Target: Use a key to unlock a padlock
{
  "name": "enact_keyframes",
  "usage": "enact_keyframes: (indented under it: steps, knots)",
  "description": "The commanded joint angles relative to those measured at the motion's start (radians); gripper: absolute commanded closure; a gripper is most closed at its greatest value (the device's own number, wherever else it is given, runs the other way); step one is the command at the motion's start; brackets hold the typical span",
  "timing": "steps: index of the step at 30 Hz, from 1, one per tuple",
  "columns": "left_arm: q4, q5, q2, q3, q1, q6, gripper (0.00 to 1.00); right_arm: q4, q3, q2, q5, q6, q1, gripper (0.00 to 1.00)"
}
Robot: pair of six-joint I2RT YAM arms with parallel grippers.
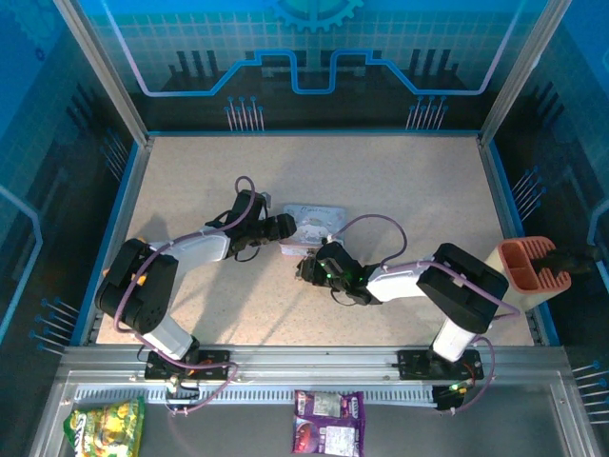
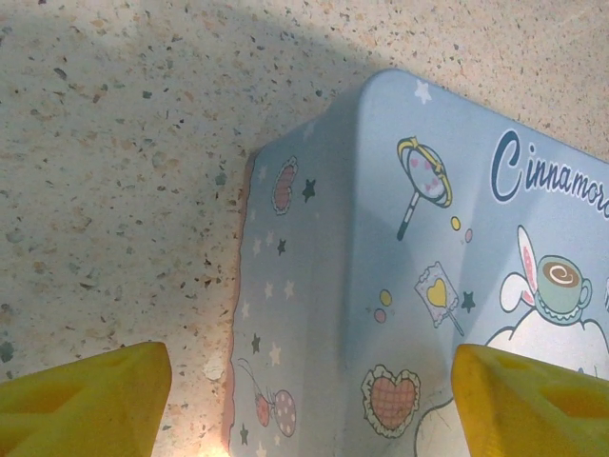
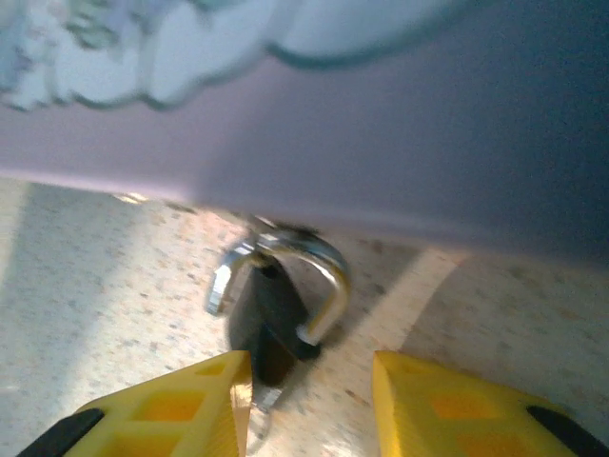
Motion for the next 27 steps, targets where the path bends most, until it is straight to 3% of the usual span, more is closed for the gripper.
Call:
enact_keyframes:
  steps: [1, 21, 27]
  knots:
    - [0.006, -0.008, -0.012, -0.018, -0.005, -0.024, 0.22, 0.146, -0.014, -0.006, 0.008, 0.010, -0.004, 0.63]
    - [0.005, -0.012, -0.029, -0.022, -0.006, -0.034, 0.23, 0.090, 0.027, 0.079, 0.008, 0.030, 0.006, 0.68]
    - [-0.007, -0.015, -0.034, -0.022, -0.005, -0.031, 0.23, 0.117, 0.021, 0.082, 0.005, 0.034, 0.006, 0.79]
